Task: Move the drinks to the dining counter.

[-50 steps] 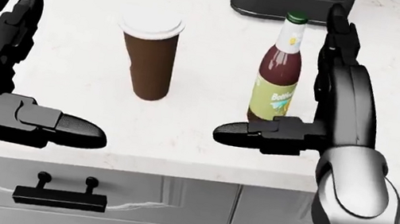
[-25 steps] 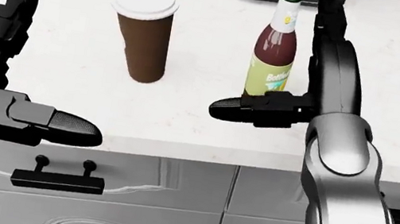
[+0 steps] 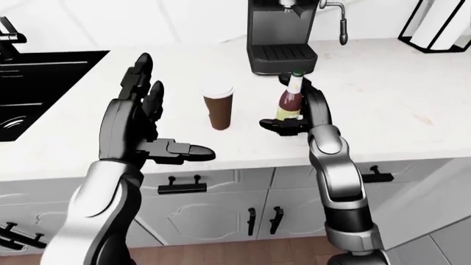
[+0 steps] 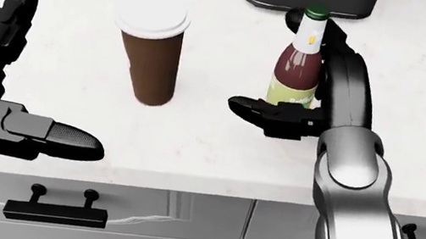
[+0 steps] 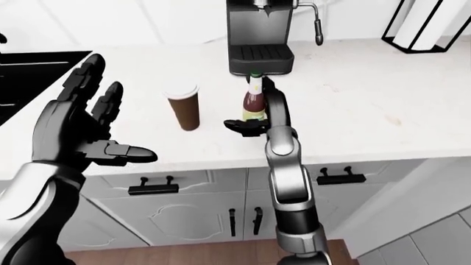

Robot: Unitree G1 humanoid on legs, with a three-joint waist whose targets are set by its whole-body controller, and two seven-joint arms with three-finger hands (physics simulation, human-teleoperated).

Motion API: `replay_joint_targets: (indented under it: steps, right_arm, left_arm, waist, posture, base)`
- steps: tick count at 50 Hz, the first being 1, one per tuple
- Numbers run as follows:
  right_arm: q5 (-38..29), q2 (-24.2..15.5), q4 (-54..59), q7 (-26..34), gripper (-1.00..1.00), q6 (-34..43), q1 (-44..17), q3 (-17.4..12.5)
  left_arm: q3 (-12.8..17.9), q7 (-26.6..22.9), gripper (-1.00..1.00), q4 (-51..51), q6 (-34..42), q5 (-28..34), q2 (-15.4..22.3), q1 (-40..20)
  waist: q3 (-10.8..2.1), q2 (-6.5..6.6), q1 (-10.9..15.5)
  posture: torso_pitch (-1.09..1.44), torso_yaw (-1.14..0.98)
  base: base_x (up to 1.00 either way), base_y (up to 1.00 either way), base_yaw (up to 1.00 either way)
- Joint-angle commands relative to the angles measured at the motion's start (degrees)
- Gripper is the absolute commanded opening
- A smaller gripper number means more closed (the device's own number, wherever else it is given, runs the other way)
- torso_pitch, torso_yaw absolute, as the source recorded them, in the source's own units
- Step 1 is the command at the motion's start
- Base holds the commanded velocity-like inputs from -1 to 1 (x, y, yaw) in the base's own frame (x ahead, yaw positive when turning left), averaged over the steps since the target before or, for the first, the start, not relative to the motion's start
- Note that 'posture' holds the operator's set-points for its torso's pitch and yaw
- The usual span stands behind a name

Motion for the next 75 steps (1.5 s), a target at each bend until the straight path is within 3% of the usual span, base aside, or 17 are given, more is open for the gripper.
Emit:
replay_joint_targets:
  steps: [1,5,9,15,28,38,41,51,63,75]
  right_arm:
    - [-0.25,-0.27,-2.26,-0.3,0.18,-1.88,-1.6,-0.08]
    - [-0.17,-0.34,-0.83,-0.41,-0.07,-3.31,-1.12,-0.18]
    - [-0.24,-0.42,-0.51,-0.41,-0.56,-3.56,-0.96,-0.18]
    - [-0.4,-0.47,0.66,-0.55,-1.0,-4.83,-0.57,-0.17]
    - [1.97,-1.13,-5.12,0.31,-1.0,-1.96,0.89,-1.8]
    - [5.26,-4.29,-14.79,1.17,-1.0,6.14,-0.22,-4.07]
    - [6.11,-5.14,-16.33,1.1,-1.0,7.32,-0.38,-4.79]
    - [7.47,-5.45,-15.77,-1.0,-1.0,5.13,-0.45,-4.81]
    - [8.0,-5.9,-15.8,-1.56,-1.0,5.04,-0.49,-5.09]
    - [9.34,-6.9,-17.23,-2.02,-1.0,7.11,-1.7,-6.26]
  left_arm:
    - [0.42,0.18,1.0,-1.78,-1.21,-0.19,0.39,-1.48]
    - [0.12,0.26,1.0,-1.52,-1.55,-0.09,0.36,-1.43]
    - [0.12,0.33,1.0,-1.53,-1.46,-0.1,0.34,-1.57]
    - [-0.02,0.3,1.0,-1.54,-1.78,-0.04,0.24,-1.28]
    - [-0.04,0.42,1.0,-1.76,-1.2,-0.06,0.14,-1.53]
    - [-0.99,1.86,1.0,1.82,0.39,-0.19,0.7,-7.14]
    - [-1.24,2.31,1.0,4.66,-0.35,-0.58,-0.04,-8.52]
    - [-6.32,4.61,1.0,22.05,-10.16,4.25,-2.65,-14.2]
    - [-7.36,6.67,1.0,38.15,-19.55,10.24,-4.54,-19.23]
    - [-8.24,7.26,1.0,45.89,-23.97,10.87,-6.17,-22.05]
  waist:
    - [-1.45,0.09,-0.03]
    - [-1.31,0.08,-0.08]
    - [-1.27,0.07,-0.09]
    - [-1.12,0.04,-0.15]
    - [-1.01,-0.13,0.05]
    - [-0.69,-0.29,0.19]
    - [-0.66,-0.41,0.16]
    - [-0.93,-0.76,0.22]
    - [-1.25,-1.07,0.19]
    - [-1.4,-1.3,0.22]
  posture:
    - [0.0,0.0]
    - [0.0,0.0]
    - [0.0,0.0]
    - [0.0,0.0]
    - [0.0,0.0]
    - [0.0,0.0]
    - [0.0,0.0]
    - [0.0,0.0]
    - [0.0,0.0]
    - [0.0,0.0]
  base:
    - [0.0,0.0,0.0]
    - [0.0,0.0,0.0]
    - [0.0,0.0,0.0]
    - [0.0,0.0,0.0]
    - [0.0,0.0,0.0]
    - [0.0,0.0,0.0]
    - [0.0,0.0,0.0]
    - [0.0,0.0,0.0]
    - [0.0,0.0,0.0]
    - [0.0,0.0,0.0]
